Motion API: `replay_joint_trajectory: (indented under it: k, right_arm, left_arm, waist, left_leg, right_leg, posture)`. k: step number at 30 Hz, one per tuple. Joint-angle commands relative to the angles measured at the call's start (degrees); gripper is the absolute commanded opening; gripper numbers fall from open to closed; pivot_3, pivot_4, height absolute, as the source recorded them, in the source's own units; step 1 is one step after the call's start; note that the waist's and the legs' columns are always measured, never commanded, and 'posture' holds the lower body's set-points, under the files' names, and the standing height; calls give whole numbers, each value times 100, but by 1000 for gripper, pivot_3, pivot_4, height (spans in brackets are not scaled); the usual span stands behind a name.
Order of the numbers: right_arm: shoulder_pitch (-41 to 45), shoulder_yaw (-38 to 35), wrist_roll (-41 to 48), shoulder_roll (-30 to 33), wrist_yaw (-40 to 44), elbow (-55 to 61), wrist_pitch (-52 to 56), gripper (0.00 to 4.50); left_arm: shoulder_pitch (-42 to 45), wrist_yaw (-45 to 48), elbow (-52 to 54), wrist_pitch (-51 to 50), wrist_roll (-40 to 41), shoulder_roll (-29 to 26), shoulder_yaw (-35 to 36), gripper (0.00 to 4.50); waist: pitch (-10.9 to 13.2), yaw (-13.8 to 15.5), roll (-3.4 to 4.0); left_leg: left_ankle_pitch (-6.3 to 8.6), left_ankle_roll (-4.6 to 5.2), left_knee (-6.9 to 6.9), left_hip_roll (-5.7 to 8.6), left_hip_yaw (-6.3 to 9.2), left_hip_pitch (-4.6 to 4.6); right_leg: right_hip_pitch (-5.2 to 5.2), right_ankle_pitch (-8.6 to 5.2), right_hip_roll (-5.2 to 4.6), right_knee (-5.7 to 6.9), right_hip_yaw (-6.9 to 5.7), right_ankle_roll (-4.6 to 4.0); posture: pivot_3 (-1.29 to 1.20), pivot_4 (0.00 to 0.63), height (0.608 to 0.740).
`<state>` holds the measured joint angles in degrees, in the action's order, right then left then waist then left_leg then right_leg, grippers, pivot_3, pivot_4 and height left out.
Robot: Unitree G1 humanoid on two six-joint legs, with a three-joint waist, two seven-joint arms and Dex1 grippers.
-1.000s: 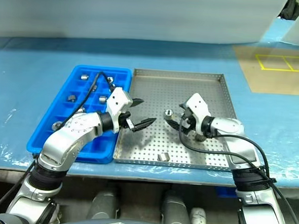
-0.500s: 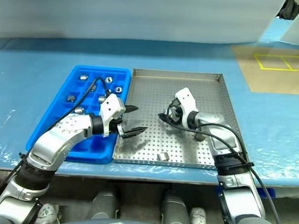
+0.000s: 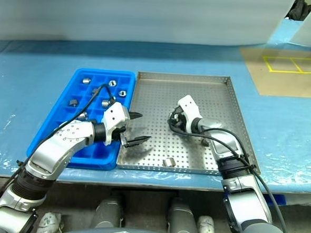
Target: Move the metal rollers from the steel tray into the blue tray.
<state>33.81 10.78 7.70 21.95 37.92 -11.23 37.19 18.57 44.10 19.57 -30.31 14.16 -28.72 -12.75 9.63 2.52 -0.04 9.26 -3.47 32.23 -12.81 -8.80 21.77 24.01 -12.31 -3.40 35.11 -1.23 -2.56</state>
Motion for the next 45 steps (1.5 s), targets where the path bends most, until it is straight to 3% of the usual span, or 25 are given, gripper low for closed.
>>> replay_joint_trajectory:
  k: [1, 11, 17, 30, 45]
  right_arm:
    - [112, -106, 92, -113, 132, 276, -591, 1622]
    - [530, -118, 394, -940, 245, 504, -1118, 1622]
    - [1046, 122, 215, -1499, 253, -144, -1387, 1622]
    - [1803, 816, -542, -2139, 188, -1461, -2025, 1622]
    - [1915, 1140, -701, -2532, 954, -1814, -2221, 1622]
  left_arm:
    - [-113, -169, 346, 75, 89, 46, 238, 4500]
    - [-897, -1371, 1309, -713, -49, 160, 803, 4500]
    - [-1293, -2170, 1977, -1361, 4, 489, 1203, 4500]
    - [-2383, -3391, 2975, -1776, -80, 1263, 1581, 4500]
    - [-3913, -3917, 3373, -1030, -277, 1870, 1646, 4500]
  waist:
    - [0, -1, 0]
    - [0, 13, 0]
    - [1, 29, -1]
    - [2, 217, -2]
    - [4, 477, -5]
  left_leg:
    - [0, 0, 0, 0, 0, 0]
    - [0, 1, -1, -3, 1, 2]
    - [0, 0, -1, -3, 4, 6]
    - [1, 0, -8, -4, 14, 28]
    - [16, 23, -18, -7, 21, 34]
  right_leg:
    - [0, 0, 0, -1, 0, 0]
    - [4, -1, 1, 1, -2, -1]
    - [6, -1, 1, 1, -5, -1]
    - [17, -1, 0, -15, -16, -1]
    - [19, -3, 1, -29, -20, 1]
  posture:
    - [-63, 150, 740]
    - [30, 150, 740]
    - [91, 150, 740]
    - [225, 150, 740]
    - [361, 150, 740]
